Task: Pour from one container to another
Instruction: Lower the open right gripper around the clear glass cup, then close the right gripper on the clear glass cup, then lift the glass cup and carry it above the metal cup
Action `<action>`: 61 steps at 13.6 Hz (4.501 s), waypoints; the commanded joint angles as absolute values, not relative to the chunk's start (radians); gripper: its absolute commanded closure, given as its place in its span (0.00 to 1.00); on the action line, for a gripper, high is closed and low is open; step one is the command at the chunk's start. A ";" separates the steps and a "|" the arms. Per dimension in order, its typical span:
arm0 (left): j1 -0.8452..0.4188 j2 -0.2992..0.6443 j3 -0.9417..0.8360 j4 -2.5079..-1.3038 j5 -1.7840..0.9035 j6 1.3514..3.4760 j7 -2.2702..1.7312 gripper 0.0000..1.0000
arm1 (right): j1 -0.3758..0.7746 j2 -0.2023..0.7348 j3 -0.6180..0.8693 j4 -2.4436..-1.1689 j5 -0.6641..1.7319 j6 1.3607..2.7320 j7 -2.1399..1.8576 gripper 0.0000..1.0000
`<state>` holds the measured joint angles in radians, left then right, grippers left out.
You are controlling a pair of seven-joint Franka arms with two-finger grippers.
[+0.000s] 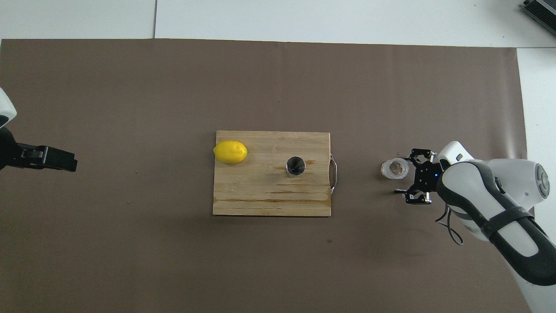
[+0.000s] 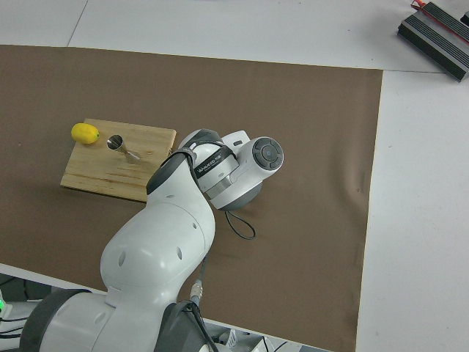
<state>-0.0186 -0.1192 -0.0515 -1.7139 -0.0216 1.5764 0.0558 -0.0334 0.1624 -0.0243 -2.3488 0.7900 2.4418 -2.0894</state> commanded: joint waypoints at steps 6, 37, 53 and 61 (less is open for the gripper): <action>-0.017 -0.143 -0.051 -1.740 -0.031 1.592 0.044 0.00 | -0.015 0.179 -0.014 -2.349 0.882 2.444 -2.138 0.00; -0.022 -0.066 -0.049 -1.661 -0.020 1.537 0.043 0.00 | 0.050 0.135 0.048 -2.226 0.858 2.430 -1.918 0.77; -0.015 -0.064 -0.051 -1.658 -0.028 1.644 0.074 0.00 | 0.250 0.163 0.049 -1.933 0.346 2.261 -1.214 0.77; -0.018 -0.074 -0.049 -1.663 -0.028 1.634 0.068 0.00 | 0.336 0.176 0.049 -1.896 0.108 2.260 -1.055 0.77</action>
